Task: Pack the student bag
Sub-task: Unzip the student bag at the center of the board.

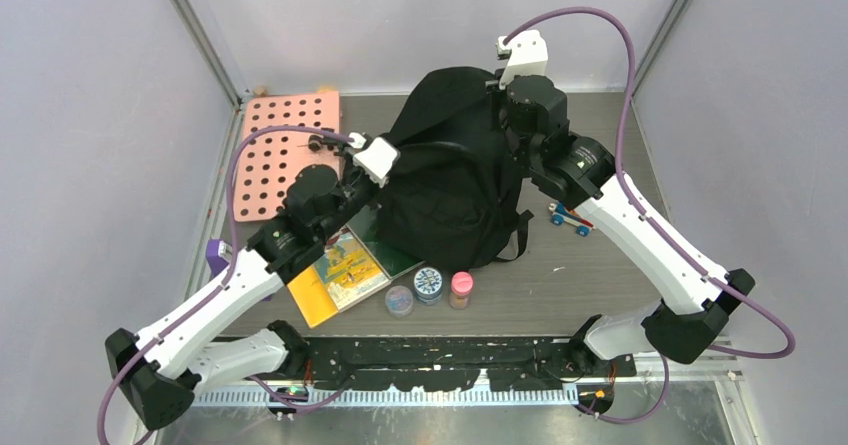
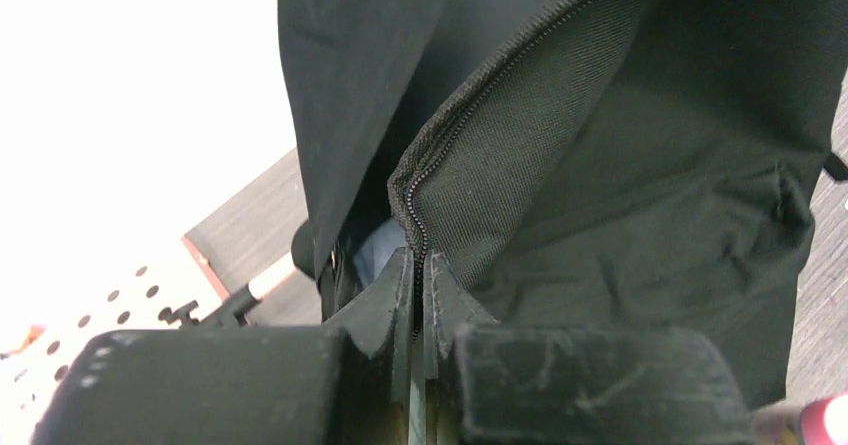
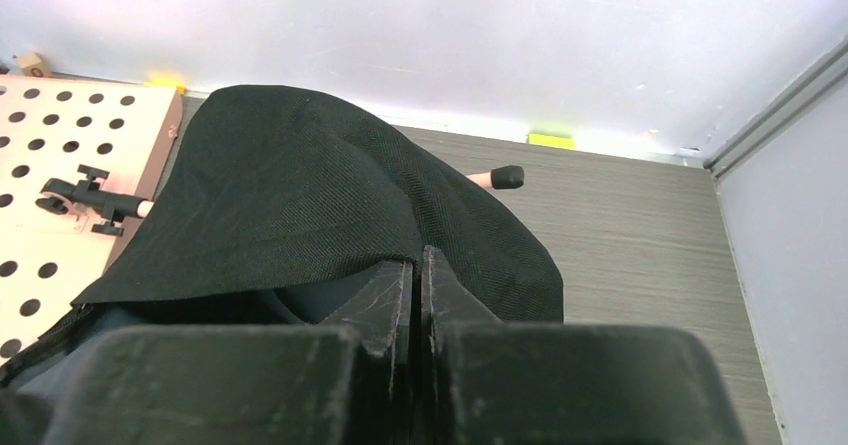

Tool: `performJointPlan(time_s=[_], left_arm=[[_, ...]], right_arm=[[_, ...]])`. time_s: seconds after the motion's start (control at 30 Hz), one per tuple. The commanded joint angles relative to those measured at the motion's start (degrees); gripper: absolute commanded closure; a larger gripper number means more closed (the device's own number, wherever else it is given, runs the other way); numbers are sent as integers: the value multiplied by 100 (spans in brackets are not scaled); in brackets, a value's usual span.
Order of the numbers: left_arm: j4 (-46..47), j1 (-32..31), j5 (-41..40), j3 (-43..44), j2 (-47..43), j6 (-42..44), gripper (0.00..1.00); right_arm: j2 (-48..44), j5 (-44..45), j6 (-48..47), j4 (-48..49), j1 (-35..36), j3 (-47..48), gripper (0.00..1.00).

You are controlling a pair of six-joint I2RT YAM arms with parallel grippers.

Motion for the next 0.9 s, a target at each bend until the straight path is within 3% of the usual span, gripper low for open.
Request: performJointPlan(time_s=[0.0, 0.13, 0.4, 0.53, 0.63, 0.87], left_arm=[[-498, 16, -627, -431, -444, -460, 100], [-771, 12, -891, -903, -902, -843, 100], [-1822, 23, -580, -1203, -1696, -2040, 100], [-2348, 16, -457, -1118, -2052, -2483, 91], [-2923, 16, -305, -901, -2257, -2626, 80], [-3694, 21, -71, 201, -2211, -2541, 59]], right_arm=[[-6, 558, 34, 306, -25, 309, 100], [15, 730, 98, 286, -26, 342, 99], [27, 875, 163, 263, -26, 308, 100], [37, 864, 215, 262, -25, 287, 99], [30, 784, 238, 262, -25, 273, 100], [-28, 590, 251, 294, -27, 208, 100]])
